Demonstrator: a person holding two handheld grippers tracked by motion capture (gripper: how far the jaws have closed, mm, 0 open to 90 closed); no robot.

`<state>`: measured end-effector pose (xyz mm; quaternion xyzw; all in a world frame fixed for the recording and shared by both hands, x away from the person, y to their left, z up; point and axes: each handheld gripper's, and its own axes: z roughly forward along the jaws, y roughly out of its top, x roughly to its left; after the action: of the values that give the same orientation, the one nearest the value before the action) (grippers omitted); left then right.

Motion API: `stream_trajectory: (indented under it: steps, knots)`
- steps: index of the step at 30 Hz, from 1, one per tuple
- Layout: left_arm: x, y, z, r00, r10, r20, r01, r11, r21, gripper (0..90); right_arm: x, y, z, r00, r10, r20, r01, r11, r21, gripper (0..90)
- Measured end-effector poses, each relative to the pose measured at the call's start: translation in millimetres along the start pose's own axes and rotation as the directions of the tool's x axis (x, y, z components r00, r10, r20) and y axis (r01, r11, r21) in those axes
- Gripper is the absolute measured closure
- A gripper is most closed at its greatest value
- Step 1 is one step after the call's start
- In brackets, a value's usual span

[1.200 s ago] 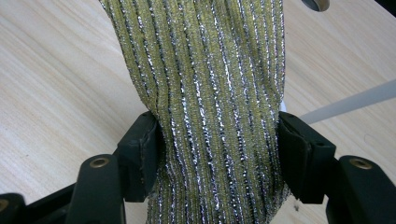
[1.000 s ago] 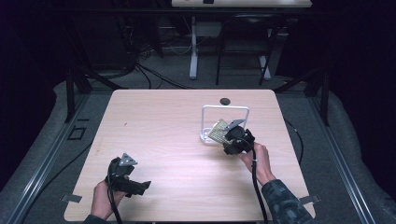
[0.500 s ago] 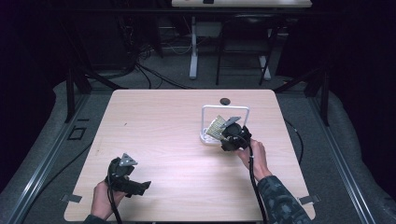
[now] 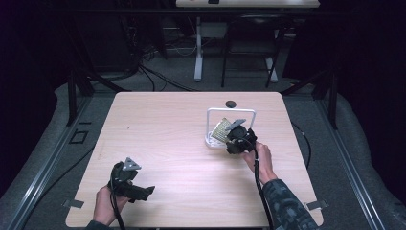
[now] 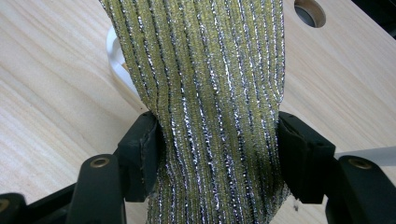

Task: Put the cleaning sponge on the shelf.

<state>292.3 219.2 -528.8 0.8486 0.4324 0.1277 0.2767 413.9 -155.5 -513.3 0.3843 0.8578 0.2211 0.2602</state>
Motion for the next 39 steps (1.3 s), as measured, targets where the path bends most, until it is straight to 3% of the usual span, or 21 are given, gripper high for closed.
stream_trajectory:
  steps: [29, 39]
  knots:
    - [0.2, -0.2, -0.1, 1.0000, 0.002, 0.001, -0.002, 1.0000, 0.001, 2.9, 2.1, 8.4, 13.6, 0.9999, -0.010, 0.008, 0.010, 1.000, 0.015, 36.8]
    - [0.2, -0.1, 0.1, 1.0000, 0.003, 0.000, -0.003, 1.0000, 0.001, 2.9, 0.2, 7.8, 23.5, 0.9997, -0.025, 0.004, 0.025, 0.998, 0.059, 35.6]
